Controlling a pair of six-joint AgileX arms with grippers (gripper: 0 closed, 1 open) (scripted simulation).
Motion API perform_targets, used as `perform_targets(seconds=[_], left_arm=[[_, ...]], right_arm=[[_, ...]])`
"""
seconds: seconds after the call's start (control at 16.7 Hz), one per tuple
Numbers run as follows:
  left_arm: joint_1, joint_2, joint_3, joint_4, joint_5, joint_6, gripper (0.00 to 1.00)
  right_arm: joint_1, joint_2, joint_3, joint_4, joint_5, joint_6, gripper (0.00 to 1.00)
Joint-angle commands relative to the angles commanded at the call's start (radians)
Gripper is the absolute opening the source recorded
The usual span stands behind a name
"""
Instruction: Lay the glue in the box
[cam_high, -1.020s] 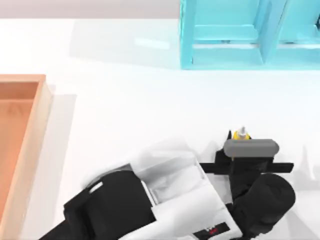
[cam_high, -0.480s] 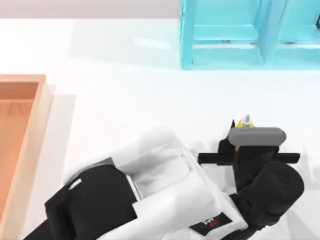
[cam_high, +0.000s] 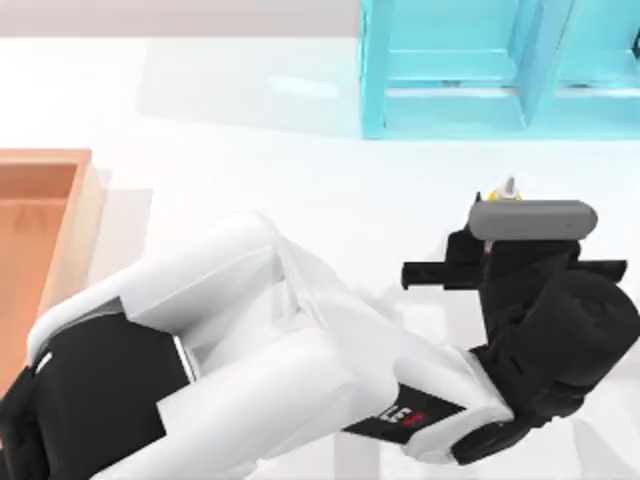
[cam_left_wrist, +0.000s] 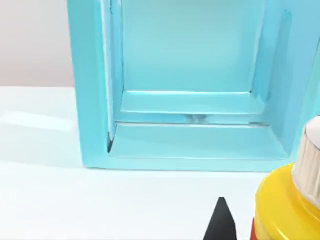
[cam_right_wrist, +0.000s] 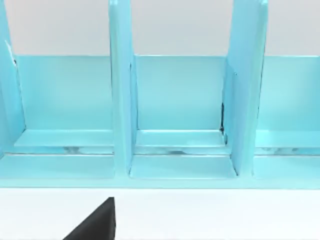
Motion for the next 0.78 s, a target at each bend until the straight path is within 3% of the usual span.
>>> perform_targets(seconds=[0.24,0.42,0.6,0.78], left_arm=[[0.000,0.003,0.004,0.003,-0.001,0.001,0.00],[0.046,-0.021,0.019,-0.034,0.044,0.053,0.00],[0.168,-0.078,0.051,-0.139,0.162,0.195,0.00],[0.349,-0.153,0.089,-0.302,0.342,0.411,0.00]], right_arm=[[0.000,0.000,0.000,0.000,0.000,0.000,1.00],[0.000,0.000,0.000,0.000,0.000,0.000,1.00],[0.000,0.000,0.000,0.000,0.000,0.000,1.00],[0.000,0.000,0.000,0.000,0.000,0.000,1.00]])
